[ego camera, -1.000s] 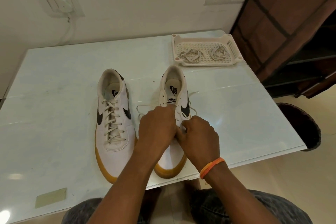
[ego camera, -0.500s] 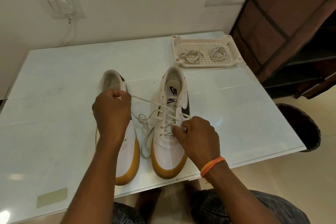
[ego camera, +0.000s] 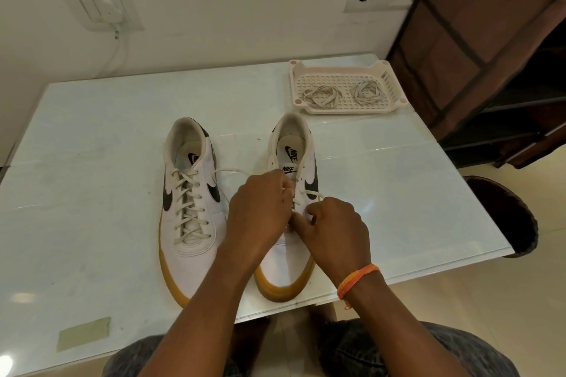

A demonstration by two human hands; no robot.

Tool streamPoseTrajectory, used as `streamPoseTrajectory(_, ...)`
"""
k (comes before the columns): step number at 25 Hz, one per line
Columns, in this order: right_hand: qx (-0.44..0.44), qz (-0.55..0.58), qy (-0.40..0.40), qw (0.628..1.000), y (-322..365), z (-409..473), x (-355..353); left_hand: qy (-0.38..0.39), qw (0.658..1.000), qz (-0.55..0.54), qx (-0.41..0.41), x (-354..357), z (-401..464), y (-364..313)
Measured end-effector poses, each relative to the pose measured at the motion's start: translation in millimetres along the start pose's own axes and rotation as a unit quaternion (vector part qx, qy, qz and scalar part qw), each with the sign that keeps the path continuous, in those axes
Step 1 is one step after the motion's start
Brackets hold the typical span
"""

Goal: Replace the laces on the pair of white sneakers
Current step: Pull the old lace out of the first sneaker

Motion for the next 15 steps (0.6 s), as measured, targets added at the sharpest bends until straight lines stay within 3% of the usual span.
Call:
streamPoseTrajectory(3,0.006,0.016,0.008,1.0,-2.7,1.7,-0.8,-0.058,0.992,-0.114,-0.009,-21.1,-1.5,7.3)
streamPoseTrajectory(6,0.006,0.032,0.004,0.999,-4.1,1.7,-0.8,-0.185,0.957,-0.21,-0.07,-51.7,-6.6,34.4)
streamPoseTrajectory(8,0.004,0.034,0.0,0.999,-4.1,2.2,-1.4,-0.227,0.938,-0.235,-0.115,-58.5,-10.0,52.7)
streamPoseTrajectory(15,-0.005,0.068,-0.018,0.997,-4.3,0.5,-6.3,-0.2,0.946,-0.205,-0.149,-48.6,-9.2,53.5)
Point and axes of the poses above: each hand's wrist, its own z-axis towards the middle knuckle, its own x-axis out of the palm, y = z × x, the point moved 4 cm from there along z, towards the middle knuckle, and after that the axes turned 15 degrees about y, right-handed, at the moved point
